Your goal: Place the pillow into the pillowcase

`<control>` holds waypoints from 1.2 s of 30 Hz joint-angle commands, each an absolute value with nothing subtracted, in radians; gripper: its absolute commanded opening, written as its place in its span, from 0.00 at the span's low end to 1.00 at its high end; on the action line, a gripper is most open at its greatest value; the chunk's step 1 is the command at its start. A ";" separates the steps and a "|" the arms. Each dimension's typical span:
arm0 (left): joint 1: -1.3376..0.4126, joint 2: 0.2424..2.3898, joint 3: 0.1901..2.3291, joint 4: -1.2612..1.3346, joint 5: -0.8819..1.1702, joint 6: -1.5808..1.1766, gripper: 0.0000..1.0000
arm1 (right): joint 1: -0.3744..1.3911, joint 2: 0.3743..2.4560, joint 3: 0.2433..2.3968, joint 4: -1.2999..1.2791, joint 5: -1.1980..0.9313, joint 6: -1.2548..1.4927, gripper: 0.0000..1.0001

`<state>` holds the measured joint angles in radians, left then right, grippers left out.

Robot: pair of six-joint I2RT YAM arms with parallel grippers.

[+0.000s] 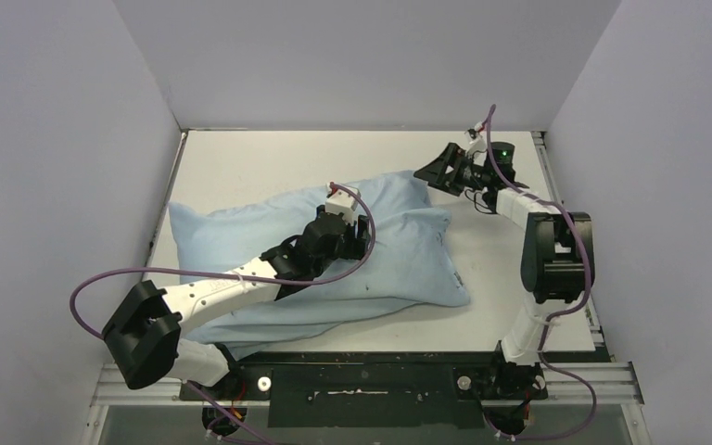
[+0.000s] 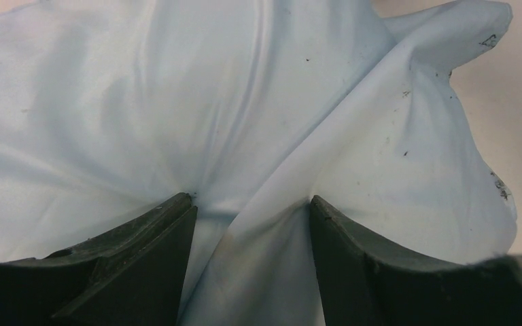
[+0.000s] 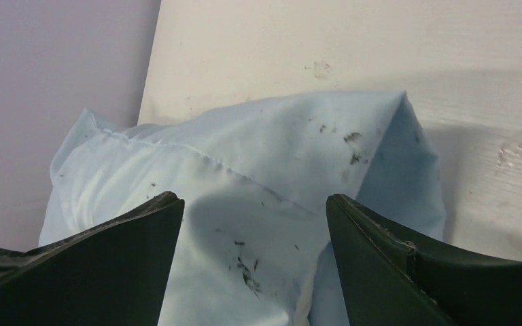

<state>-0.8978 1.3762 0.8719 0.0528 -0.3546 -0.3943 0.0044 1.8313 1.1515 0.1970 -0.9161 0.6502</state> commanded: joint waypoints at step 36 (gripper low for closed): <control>-0.918 1.336 1.075 -0.200 -0.525 -0.200 0.60 | 0.054 2.447 2.308 0.026 -0.658 0.799 0.64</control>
